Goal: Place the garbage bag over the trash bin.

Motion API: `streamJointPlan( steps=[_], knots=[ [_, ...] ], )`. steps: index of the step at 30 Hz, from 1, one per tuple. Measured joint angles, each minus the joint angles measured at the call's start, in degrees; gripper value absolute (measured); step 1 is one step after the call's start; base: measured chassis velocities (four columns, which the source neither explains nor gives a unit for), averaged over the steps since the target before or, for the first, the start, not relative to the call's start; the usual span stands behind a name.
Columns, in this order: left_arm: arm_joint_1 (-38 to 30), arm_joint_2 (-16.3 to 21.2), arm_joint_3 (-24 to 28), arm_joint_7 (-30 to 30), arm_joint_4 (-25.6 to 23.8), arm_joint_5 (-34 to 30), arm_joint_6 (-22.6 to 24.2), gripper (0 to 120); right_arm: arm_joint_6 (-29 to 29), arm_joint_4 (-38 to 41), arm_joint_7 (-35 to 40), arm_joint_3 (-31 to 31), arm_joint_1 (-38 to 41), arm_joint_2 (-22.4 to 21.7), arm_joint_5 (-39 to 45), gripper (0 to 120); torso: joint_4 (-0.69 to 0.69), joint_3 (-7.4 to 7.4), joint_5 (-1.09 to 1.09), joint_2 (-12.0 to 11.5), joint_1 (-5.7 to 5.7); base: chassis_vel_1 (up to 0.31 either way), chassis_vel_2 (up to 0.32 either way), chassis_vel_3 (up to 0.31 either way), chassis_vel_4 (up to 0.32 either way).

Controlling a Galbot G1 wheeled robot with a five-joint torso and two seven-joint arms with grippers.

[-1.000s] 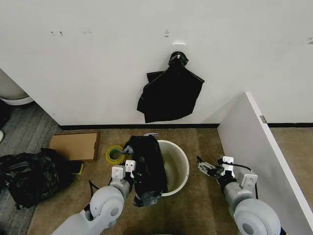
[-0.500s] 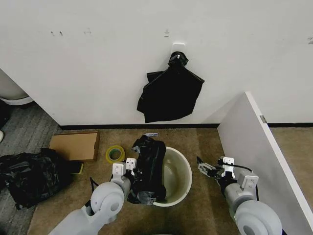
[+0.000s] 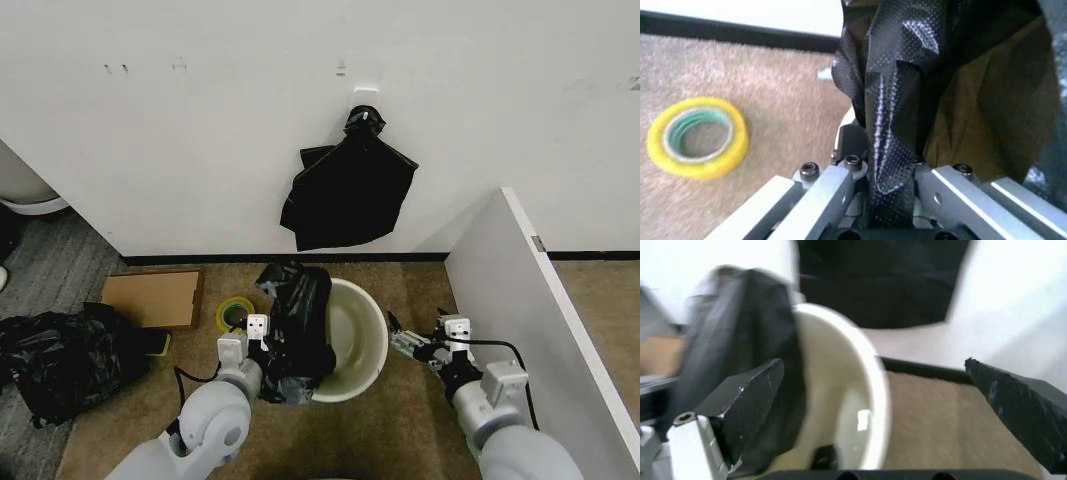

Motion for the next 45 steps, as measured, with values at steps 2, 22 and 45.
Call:
streamJointPlan(
  steps=[2, 22, 45],
  knots=[
    [0.0, -0.6, 0.2, 1.0, 0.1, 0.0, -2.4, 0, 1.1, 0.5, -2.5, -1.3, -0.1, -0.5, -1.0, 100, 0.00, 0.00, 0.00, 0.0, 0.00, 0.000, 0.000, 0.000, 0.000],
    [-2.4, -2.2, 3.7, 3.7, 1.4, 0.7, -7.1, 0, -2.3, 0.7, -6.6, -6.5, 2.4, 0.7, 5.0, 100, 0.01, 0.00, 0.00, 0.0, 0.00, 0.000, 0.000, 0.000, 0.000],
    [-0.6, -1.6, 4.2, 3.4, -0.2, 3.6, -6.9, 0, -7.0, -5.4, -1.8, -13.4, 13.0, 1.6, 15.6, 47, 0.00, 0.00, 0.00, 0.0, 0.00, 0.000, 0.000, 0.000, 0.000]
  ],
)
